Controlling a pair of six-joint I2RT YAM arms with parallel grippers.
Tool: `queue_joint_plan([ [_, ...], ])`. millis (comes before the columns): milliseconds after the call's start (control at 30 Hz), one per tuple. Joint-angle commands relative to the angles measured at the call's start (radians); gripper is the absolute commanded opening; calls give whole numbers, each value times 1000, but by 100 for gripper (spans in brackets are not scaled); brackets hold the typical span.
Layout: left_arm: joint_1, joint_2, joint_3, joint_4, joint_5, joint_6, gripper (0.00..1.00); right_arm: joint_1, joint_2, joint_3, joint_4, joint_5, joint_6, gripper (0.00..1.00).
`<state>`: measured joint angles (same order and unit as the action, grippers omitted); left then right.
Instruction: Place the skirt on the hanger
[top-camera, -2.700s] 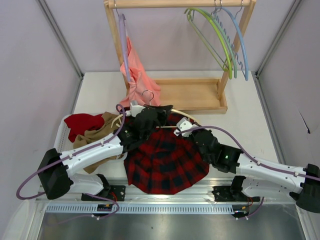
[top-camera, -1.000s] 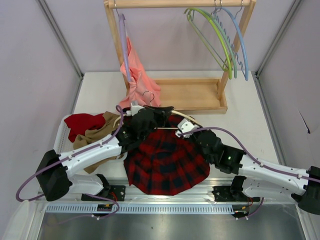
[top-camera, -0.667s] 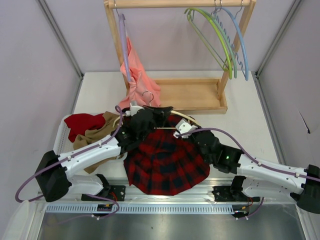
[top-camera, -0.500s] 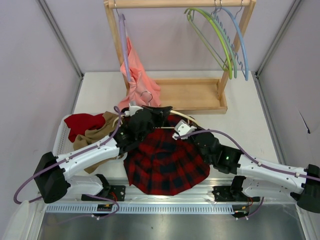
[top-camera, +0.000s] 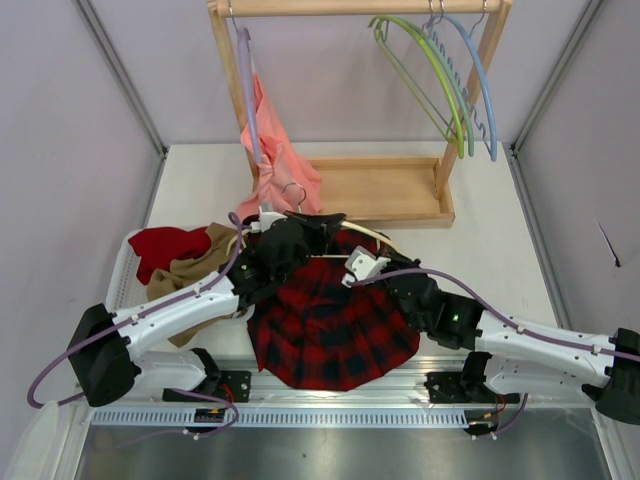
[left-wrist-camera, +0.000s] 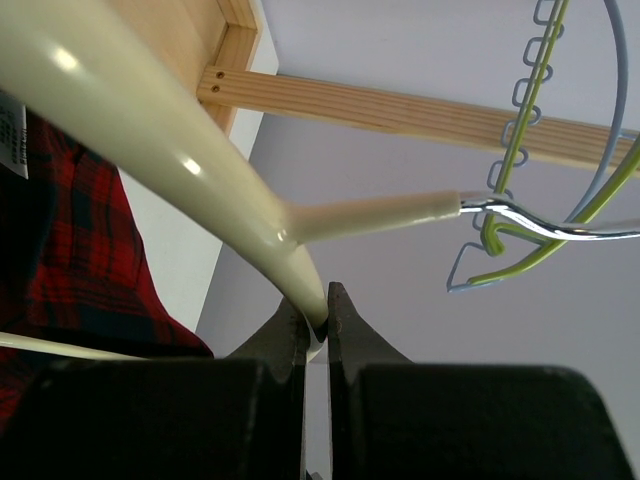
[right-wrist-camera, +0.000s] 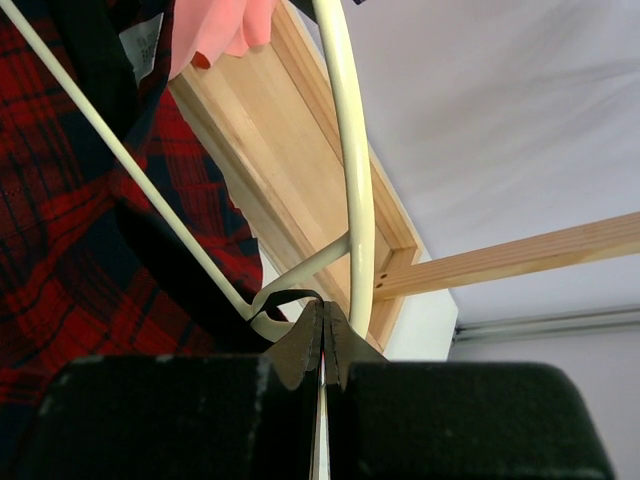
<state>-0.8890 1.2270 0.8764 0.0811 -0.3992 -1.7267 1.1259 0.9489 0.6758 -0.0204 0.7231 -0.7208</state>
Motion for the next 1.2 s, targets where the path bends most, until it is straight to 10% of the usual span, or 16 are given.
queue_joint_plan([
  [0, 10, -53, -7, 5, -19, 13, 0, -9, -9, 13, -103, 139, -74, 0],
  [800, 15, -87, -25, 2, -24, 16, 0, -5, -82, -65, -11, 233, -324, 1],
  [1033, 22, -109, -36, -7, -30, 9, 0, -28, -58, 16, -153, 178, -122, 46],
  [1167, 32, -100, -42, 2, -3, -5, 0, -55, -44, 94, -292, 179, 61, 50],
])
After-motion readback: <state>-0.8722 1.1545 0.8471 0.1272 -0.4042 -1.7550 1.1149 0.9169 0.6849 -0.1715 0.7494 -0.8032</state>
